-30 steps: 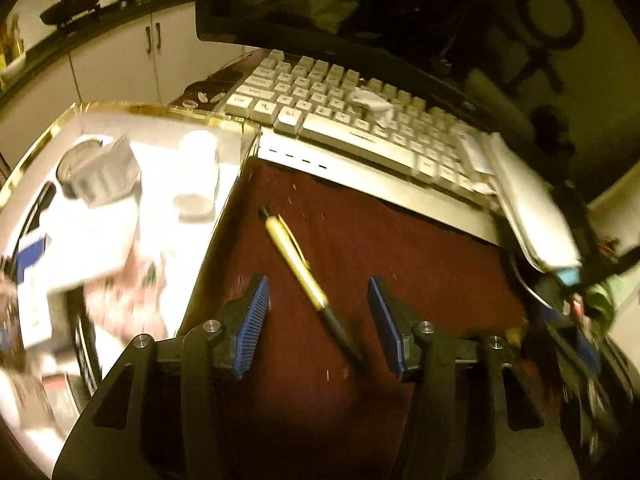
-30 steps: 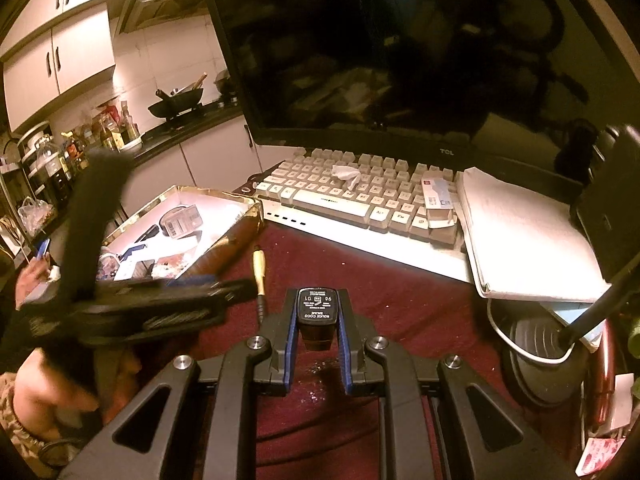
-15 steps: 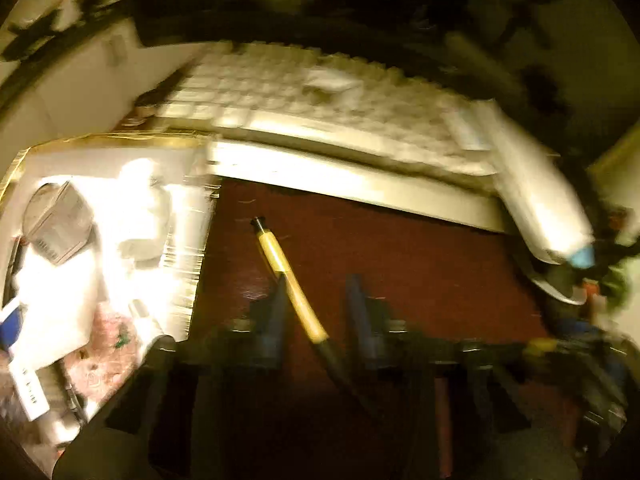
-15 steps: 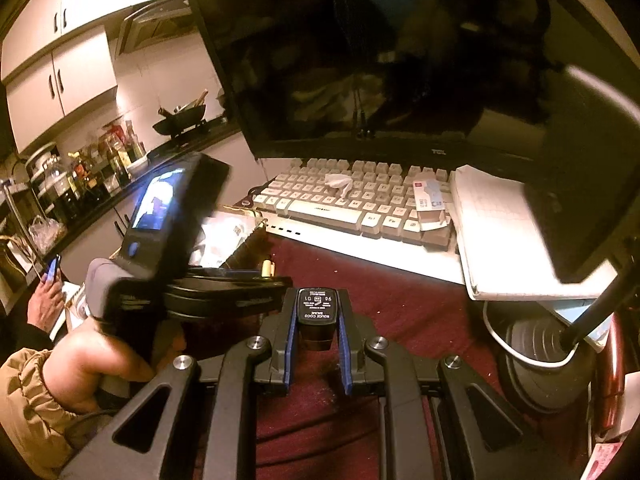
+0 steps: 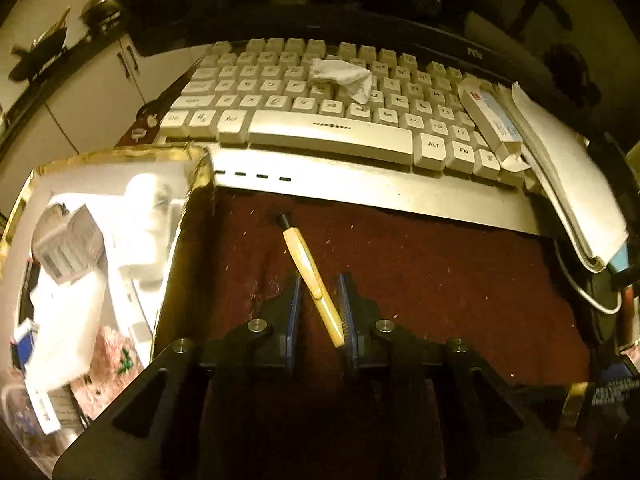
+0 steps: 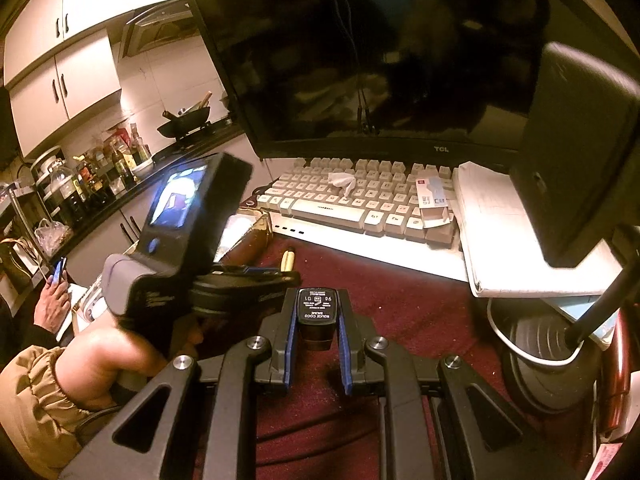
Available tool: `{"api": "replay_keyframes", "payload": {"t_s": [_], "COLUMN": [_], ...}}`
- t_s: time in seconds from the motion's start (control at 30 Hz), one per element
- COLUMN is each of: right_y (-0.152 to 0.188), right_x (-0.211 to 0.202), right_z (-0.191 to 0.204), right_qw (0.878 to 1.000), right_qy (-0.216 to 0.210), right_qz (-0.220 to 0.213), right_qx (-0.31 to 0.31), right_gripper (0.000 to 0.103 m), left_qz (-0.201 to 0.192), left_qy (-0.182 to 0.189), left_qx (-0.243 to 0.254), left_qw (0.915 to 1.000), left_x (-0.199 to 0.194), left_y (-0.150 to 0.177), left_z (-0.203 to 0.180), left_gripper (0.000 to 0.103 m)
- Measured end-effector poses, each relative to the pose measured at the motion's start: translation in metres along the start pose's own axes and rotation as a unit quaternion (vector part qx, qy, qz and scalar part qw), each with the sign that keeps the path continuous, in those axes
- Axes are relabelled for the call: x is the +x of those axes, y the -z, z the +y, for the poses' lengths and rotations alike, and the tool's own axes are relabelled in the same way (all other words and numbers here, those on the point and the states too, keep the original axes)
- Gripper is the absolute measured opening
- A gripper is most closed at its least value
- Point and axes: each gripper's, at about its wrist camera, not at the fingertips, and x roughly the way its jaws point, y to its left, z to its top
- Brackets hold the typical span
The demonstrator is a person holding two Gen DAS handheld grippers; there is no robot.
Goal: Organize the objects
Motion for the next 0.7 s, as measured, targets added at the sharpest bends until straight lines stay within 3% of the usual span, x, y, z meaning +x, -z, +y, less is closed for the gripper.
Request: {"api": "replay_keyframes", "payload": {"t_s": [0.07,0.17,0.33,0.5,0.6,0.7], "right_y": [0.0,0.001,0.001,0.001,0.002,0.002], "right_x": [-0.001,-0.003,-0.007,-0.005,-0.004,-0.002], "right_z": [0.0,0.0,0.002,0.001,0.001,0.001], "right_qw": [1.0,1.0,1.0,1.0,1.0,1.0], "right_qy": [0.002,0.005,0.01,0.008,0.004,0.005], "right_qz": [-0.001,-0.002,-0.004,-0.001,0.0,-0.002], "right_qx": [-0.001,-0.002,-0.002,0.002,0.001,-0.004], "right_gripper": [0.016,0.016,0.016,0.016,0.016,0.016], "left_qz": [0.003,0.005,0.012,0.01,0.007,0.002], "left_qy": [0.009,0.032,0.086,0.118,0.119,0.104], "left_qx": [0.017,0.056,0.097,0.085,0.069,0.09], "left_qw": [0.9998,0.9979,0.9915,0.9893,0.9904,0.9905], "left_x": [0.0,-0.006,-0.031,-0.041,-0.039,-0.046], "left_y": [0.0,0.009,0.051,0.072,0.067,0.072], "left_z": [-0.007,-0.024,-0.032,-0.021,-0.019,-0.028], "left_gripper": [0.009,0.008,0.008,0.008,0.008,0.009]}}
